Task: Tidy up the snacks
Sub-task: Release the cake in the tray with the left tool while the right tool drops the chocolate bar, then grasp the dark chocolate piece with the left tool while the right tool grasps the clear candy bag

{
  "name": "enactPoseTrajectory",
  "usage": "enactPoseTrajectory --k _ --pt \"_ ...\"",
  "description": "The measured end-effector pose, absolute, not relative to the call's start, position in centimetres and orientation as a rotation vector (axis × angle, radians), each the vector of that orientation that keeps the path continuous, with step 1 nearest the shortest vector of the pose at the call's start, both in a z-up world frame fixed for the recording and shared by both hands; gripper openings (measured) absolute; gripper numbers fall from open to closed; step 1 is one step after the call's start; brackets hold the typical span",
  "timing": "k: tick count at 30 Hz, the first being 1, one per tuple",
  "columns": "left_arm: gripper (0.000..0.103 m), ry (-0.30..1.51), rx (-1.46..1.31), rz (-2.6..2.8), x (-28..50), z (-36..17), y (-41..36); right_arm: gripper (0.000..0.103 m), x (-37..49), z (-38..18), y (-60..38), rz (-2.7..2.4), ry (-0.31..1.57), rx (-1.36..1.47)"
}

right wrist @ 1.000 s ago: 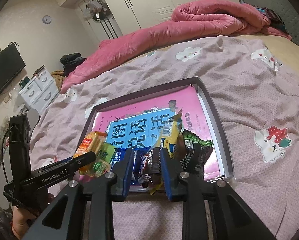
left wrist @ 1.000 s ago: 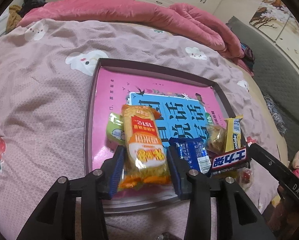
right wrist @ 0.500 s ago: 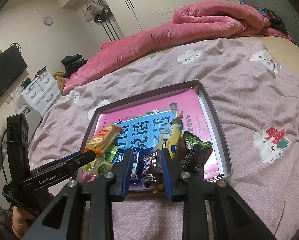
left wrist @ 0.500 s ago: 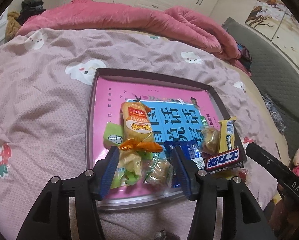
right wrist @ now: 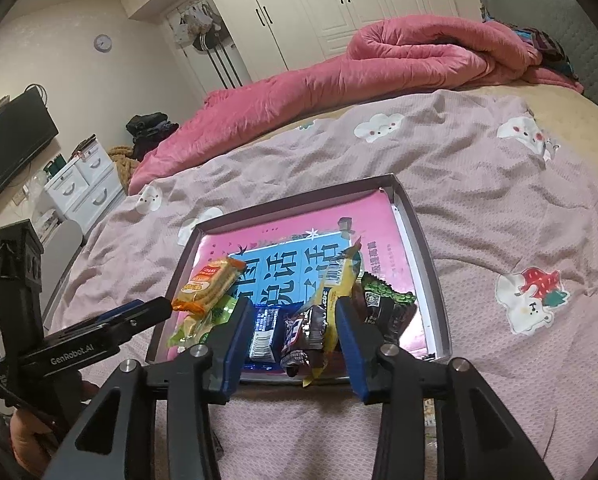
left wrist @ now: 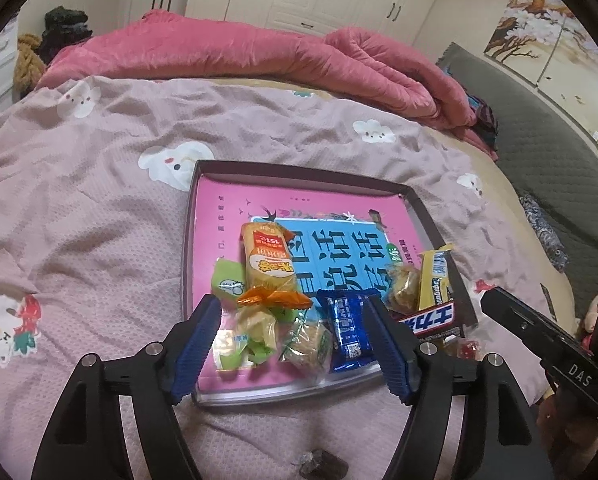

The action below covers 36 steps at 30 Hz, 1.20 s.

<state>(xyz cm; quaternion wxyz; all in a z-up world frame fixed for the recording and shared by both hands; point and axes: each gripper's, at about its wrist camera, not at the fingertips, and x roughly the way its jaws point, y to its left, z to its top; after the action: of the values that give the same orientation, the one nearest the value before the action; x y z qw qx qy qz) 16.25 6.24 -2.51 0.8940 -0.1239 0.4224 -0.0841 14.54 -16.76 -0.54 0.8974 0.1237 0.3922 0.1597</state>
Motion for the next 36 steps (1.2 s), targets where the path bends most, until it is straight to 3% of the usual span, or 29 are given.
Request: enactPoseTrajectory --k 17,36 --pt "0.080 0.873 -0.233 -0.187 14.1 -1.3 6.1 0.059 12.8 0.7 -18.6 0.310 0.766 0.233" --pt "0.080 1.050 -0.064 -0.257 8.7 -6.4 2.8 0.059 9.8 -4.0 -21.3 0.264 0.893 0.116"
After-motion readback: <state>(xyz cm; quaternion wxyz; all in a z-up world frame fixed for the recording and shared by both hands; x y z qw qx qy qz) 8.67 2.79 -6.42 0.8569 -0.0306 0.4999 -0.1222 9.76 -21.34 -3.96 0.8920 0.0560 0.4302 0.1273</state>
